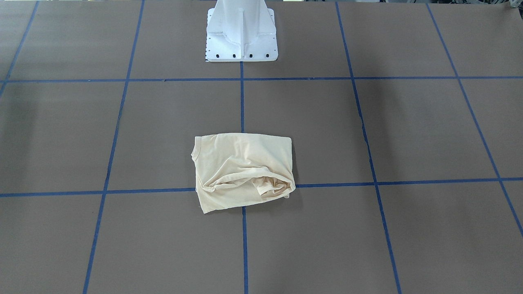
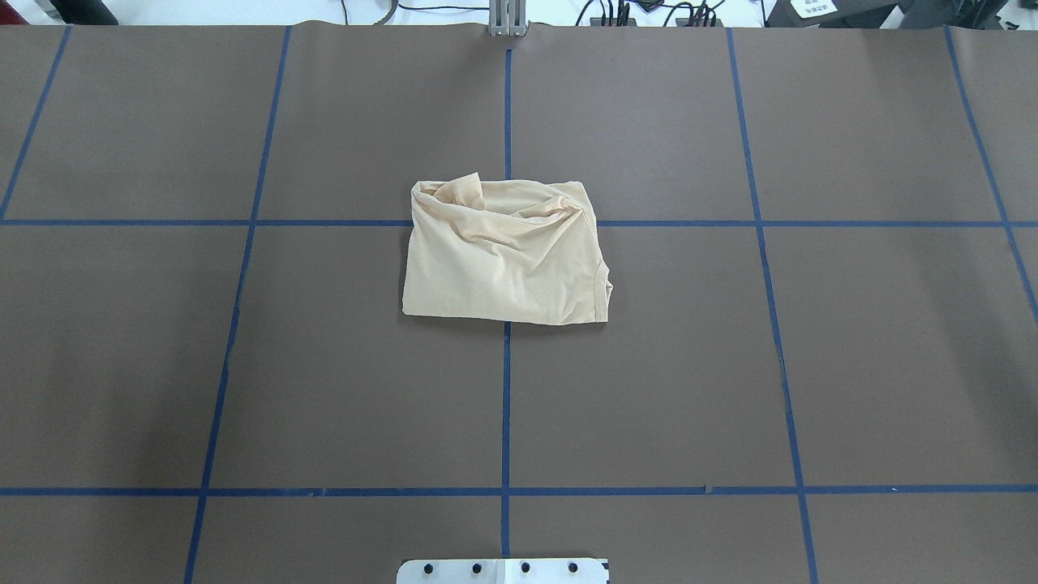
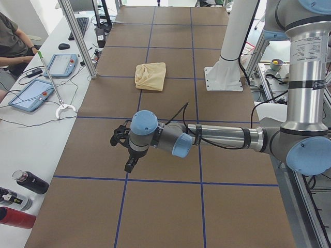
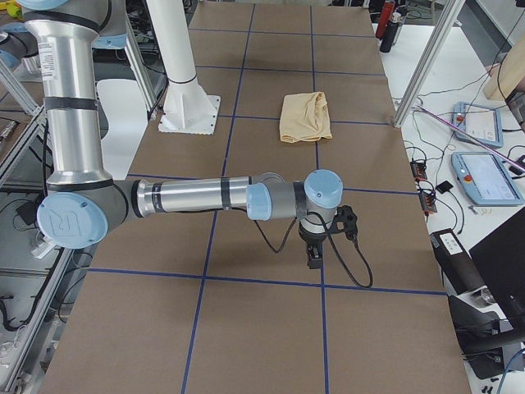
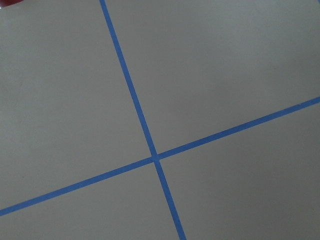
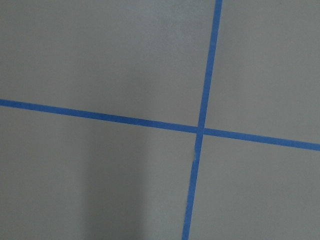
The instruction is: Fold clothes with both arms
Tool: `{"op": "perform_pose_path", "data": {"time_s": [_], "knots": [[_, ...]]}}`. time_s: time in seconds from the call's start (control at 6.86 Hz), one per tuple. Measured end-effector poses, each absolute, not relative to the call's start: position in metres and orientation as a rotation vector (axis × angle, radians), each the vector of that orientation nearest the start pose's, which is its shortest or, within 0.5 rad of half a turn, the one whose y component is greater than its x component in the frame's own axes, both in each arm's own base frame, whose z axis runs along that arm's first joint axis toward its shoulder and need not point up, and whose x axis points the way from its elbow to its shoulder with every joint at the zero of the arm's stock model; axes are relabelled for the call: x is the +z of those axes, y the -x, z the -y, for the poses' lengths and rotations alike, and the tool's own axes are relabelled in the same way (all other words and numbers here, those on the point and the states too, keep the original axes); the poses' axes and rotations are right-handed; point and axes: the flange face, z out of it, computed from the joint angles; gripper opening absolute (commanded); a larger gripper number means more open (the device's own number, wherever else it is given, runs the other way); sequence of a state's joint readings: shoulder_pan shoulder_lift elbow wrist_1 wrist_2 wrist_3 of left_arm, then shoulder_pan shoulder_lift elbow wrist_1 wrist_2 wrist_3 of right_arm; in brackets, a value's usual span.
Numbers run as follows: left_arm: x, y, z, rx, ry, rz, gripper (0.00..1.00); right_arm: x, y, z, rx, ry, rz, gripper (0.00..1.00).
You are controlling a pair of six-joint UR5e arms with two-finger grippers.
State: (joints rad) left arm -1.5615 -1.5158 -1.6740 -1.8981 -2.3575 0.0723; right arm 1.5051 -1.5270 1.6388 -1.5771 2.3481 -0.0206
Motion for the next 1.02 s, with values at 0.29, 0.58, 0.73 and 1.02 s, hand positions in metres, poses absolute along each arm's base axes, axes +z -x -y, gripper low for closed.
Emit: {"op": "perform_pose_path", "data": {"time_s": [0.29,0.58,0.73,1.02], "knots": [[0.594,0.057,0.491,0.228,-0.384,-0.770,1.00,0.600,-0.011,0.521,-0.159,-0.076,0.778,1.00],[0.595,0.056,0.491,0.230,-0.382,-0.775,1.00,0.605,-0.006,0.521,-0.163,-0.062,0.782,1.00],[0.595,0.056,0.491,0.231,-0.382,-0.777,1.00,0.607,-0.006,0.521,-0.161,-0.057,0.784,1.00],[0.598,0.056,0.491,0.229,-0.378,-0.777,1.00,0.608,-0.006,0.520,-0.161,-0.054,0.787,1.00]]}}
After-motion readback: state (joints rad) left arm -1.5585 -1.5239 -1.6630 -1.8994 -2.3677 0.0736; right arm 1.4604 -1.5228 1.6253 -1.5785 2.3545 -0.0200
